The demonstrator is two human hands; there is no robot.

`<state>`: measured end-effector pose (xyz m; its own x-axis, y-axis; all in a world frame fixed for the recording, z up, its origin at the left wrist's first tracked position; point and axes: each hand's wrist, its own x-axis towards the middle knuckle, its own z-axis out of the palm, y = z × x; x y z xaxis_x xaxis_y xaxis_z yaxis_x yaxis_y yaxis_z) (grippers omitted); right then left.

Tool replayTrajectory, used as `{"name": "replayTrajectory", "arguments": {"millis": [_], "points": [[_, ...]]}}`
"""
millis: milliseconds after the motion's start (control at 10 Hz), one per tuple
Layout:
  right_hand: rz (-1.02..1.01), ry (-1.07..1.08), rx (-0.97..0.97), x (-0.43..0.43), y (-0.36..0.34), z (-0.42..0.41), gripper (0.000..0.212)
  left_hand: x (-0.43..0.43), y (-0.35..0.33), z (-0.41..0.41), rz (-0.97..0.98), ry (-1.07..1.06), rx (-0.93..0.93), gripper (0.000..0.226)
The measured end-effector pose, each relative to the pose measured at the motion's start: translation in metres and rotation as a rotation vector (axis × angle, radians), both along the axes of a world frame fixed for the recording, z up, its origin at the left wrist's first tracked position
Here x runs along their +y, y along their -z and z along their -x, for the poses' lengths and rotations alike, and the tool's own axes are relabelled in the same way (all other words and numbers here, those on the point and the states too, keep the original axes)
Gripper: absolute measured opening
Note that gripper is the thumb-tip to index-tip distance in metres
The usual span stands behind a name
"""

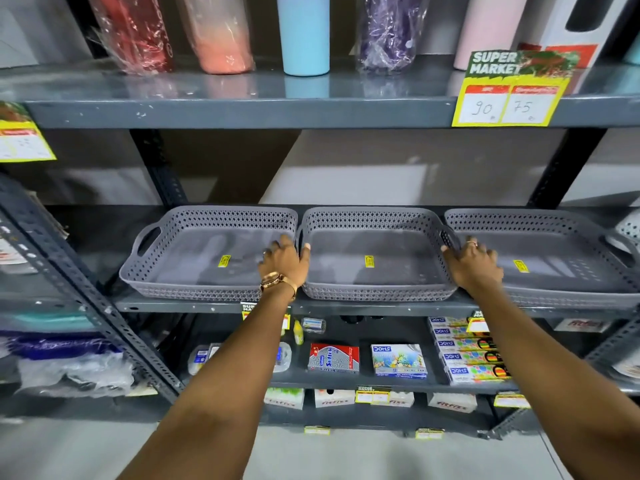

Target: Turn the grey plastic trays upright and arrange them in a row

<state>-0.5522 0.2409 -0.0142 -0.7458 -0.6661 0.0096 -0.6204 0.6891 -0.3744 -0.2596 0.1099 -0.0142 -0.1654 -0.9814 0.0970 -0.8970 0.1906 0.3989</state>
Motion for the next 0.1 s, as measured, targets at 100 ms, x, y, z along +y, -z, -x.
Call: {"name": "replayTrajectory", "arguments": {"millis": [100], "points": [[0.131, -0.165, 0.075, 0.0065, -0.0122, -0.0091, 0.070, 0.0117, -0.0165, 0.0030, 0.178, 0.102, -0.039, 0.058]]}}
